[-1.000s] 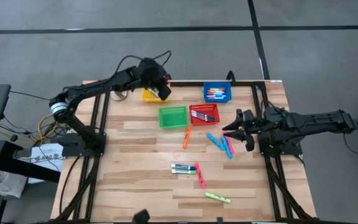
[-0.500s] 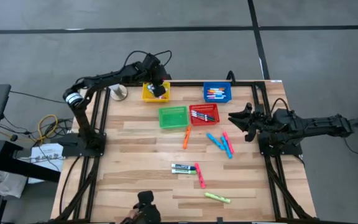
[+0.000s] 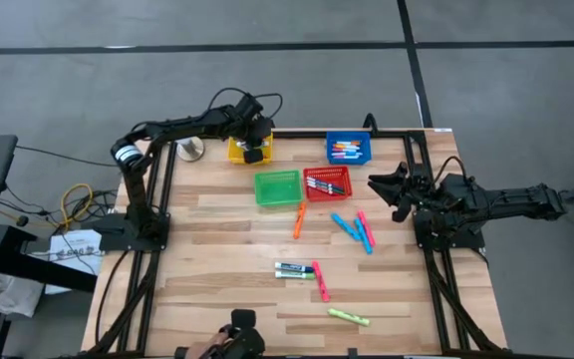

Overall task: Pick & Place Markers
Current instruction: Put the large red marker pen into the yellow bin

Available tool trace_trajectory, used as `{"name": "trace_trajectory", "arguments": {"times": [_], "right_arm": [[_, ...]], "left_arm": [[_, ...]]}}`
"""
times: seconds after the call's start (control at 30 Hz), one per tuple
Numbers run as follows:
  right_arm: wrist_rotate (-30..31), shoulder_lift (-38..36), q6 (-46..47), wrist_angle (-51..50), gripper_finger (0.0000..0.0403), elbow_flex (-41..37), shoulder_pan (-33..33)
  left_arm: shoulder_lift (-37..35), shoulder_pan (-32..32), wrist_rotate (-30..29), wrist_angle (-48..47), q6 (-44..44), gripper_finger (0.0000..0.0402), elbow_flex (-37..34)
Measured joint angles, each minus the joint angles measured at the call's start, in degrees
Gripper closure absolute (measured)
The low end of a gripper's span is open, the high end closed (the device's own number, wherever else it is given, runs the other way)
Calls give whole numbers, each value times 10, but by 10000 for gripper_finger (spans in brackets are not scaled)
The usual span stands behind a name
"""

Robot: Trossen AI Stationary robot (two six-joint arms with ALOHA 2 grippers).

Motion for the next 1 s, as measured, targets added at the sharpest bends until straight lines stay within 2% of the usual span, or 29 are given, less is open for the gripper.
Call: {"name": "trace_trajectory", "arguments": {"times": [0.8,1.0], "right_arm": [[0,0,25,0,292,0,0],[0,0,25,0,292,0,0]], "left_arm": [[37,15,20,-4,27,336,1],[37,17,20,-3,33,317,1]]}}
